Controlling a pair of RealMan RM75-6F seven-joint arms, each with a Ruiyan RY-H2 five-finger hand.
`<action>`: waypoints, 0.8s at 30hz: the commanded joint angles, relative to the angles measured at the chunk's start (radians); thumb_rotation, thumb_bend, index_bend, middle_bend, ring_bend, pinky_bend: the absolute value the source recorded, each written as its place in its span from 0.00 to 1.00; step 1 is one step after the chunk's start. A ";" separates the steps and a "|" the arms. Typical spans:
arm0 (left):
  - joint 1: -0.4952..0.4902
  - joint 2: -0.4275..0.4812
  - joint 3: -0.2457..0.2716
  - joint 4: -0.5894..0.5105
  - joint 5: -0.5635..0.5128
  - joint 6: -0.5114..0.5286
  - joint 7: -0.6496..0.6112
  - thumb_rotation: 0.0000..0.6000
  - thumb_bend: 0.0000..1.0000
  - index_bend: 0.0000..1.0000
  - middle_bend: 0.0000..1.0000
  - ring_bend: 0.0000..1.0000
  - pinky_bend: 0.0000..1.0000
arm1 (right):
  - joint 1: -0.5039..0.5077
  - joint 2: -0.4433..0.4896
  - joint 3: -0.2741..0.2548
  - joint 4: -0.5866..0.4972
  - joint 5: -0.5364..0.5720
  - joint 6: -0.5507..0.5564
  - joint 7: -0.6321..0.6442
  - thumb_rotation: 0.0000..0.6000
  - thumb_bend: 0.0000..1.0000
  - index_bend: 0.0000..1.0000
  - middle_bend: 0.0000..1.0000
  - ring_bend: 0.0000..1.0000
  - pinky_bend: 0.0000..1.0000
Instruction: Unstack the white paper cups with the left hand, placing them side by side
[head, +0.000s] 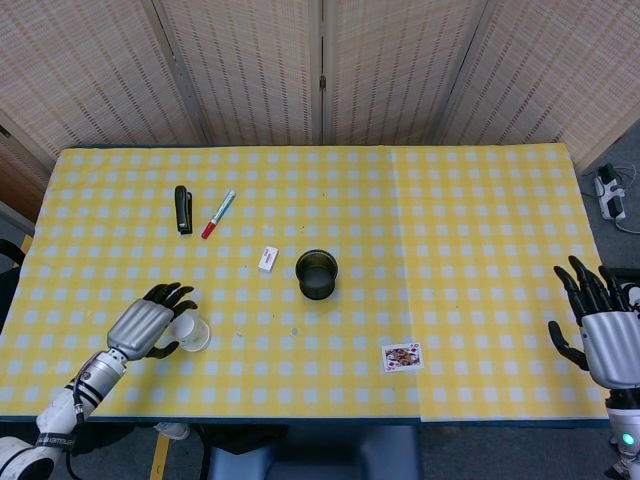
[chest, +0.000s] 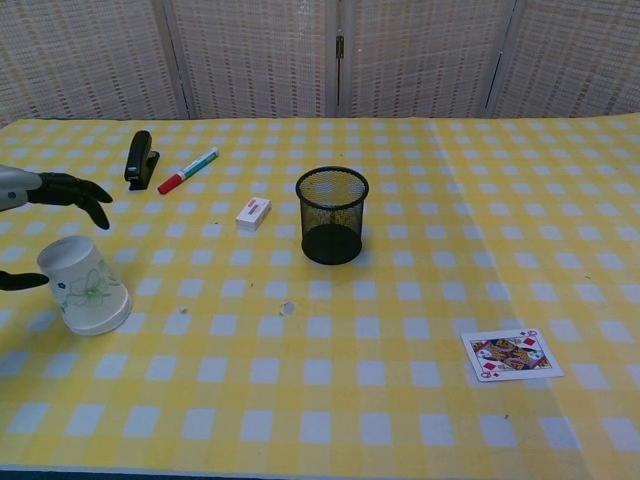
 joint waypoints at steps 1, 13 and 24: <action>-0.006 -0.004 0.001 -0.003 -0.011 -0.002 0.010 1.00 0.37 0.28 0.12 0.06 0.15 | -0.001 -0.001 -0.001 0.004 0.000 0.002 0.004 1.00 0.45 0.00 0.01 0.11 0.00; -0.018 -0.010 0.013 -0.008 -0.039 0.002 0.022 1.00 0.38 0.31 0.12 0.08 0.17 | -0.001 -0.006 -0.003 0.015 0.002 0.001 0.014 1.00 0.45 0.00 0.01 0.11 0.00; -0.029 -0.004 0.020 -0.018 -0.056 0.004 0.037 1.00 0.40 0.33 0.13 0.08 0.18 | -0.003 -0.009 -0.003 0.022 0.007 0.002 0.021 1.00 0.45 0.00 0.01 0.11 0.00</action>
